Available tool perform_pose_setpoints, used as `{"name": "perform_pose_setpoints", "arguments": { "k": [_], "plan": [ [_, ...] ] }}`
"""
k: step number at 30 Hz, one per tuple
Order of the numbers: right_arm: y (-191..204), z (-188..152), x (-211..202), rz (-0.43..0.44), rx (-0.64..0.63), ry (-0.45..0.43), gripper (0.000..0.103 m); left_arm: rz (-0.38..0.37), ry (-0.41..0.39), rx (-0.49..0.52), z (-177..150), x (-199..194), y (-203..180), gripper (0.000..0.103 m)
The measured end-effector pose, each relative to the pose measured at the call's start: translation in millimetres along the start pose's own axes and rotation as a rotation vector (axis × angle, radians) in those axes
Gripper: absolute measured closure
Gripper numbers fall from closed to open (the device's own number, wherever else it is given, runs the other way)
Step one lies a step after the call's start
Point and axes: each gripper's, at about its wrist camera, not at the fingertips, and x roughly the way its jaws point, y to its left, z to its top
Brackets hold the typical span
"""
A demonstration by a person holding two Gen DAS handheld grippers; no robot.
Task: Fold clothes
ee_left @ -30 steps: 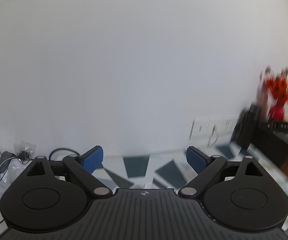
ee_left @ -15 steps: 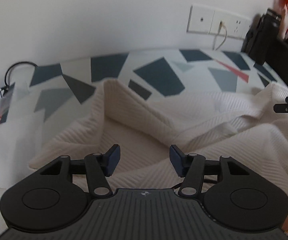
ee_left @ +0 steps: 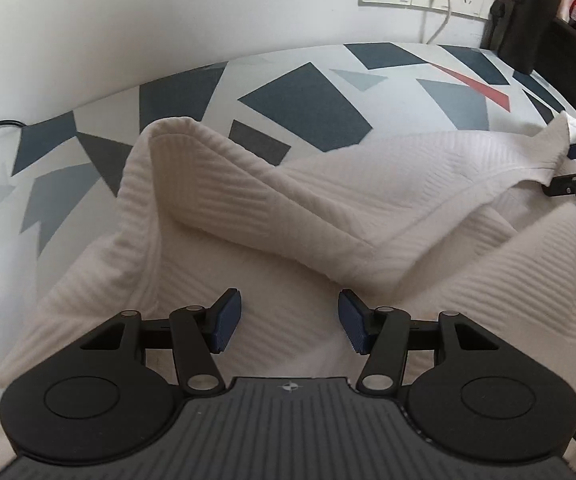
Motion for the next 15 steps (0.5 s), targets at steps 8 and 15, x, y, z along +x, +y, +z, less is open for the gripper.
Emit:
{"name": "perform_pose_setpoints", "arguments": {
  "k": [8, 15],
  "plan": [
    [-13.3, 35.1, 21.2, -0.031, 0.063, -0.007, 0.017, -0.022, -0.070, -0.042, 32.8, 26.2, 21.9, 0.048],
    [-39.5, 68.6, 40.1, -0.037, 0.256, -0.078, 0.019, 0.048, -0.155, -0.097, 76.7, 48.4, 39.9, 0.042]
  ]
}}
